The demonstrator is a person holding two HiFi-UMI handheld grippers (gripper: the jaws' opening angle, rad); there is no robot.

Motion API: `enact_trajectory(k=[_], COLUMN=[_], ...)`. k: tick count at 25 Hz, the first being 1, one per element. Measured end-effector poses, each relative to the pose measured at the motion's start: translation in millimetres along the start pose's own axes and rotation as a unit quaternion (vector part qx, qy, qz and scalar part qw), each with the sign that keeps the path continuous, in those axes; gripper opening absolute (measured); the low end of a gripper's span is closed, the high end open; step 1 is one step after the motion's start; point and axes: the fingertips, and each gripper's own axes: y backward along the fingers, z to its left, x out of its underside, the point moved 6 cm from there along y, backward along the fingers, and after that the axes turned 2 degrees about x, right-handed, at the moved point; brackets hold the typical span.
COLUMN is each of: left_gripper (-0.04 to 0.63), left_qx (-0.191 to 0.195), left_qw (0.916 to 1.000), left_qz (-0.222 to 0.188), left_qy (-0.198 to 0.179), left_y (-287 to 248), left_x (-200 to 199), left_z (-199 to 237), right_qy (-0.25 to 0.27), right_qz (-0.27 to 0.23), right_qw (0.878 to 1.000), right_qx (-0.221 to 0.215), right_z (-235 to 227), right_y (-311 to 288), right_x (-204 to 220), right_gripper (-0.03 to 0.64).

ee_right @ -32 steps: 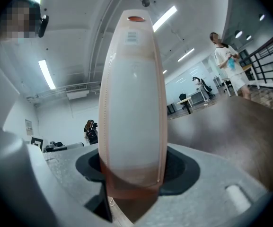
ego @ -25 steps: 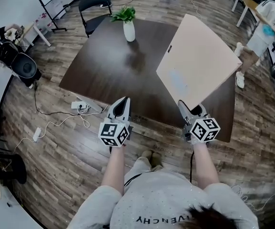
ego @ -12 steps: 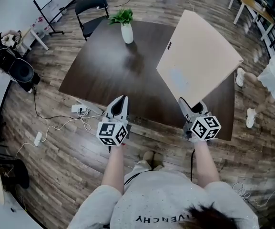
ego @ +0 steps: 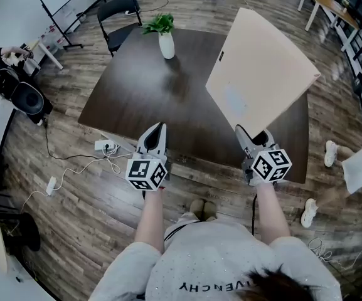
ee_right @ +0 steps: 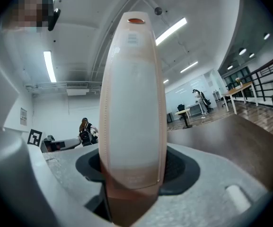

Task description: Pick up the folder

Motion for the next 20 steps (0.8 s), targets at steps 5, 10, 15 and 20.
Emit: enact_trajectory(k=[5, 10, 15, 20], left_gripper=[0.000, 0.000, 0.000, 0.000], left_qx=[0.001, 0.000, 0.000, -0.001], left_qw=[1.0000, 1.0000, 0.9999, 0.9999], left_qz=[-0.006, -0.009, -0.015, -0.015], left_qy=[-0.001, -0.001, 0.000, -0.001], left_y=[1.8, 4.0, 3.3, 3.1], left_x=[-6.0, -5.8, -10.2, -11.3], left_z=[1.0, 1.9, 3.2, 8.3], right_qy=[0.004, 0.009, 0.013, 0.014], right_qz=[-0.006, -0.010, -0.012, -0.013], right_qw=[1.000, 1.000, 1.000, 1.000], right_qx=[0.000, 0.001, 0.003, 0.004], right_z=[4.7, 6.2, 6.3, 8.1], right_y=[0.1, 1.9, 0.3, -4.0], right_x=[-5.1, -5.5, -8.7, -7.6], right_gripper=[0.265, 0.265, 0.265, 0.265])
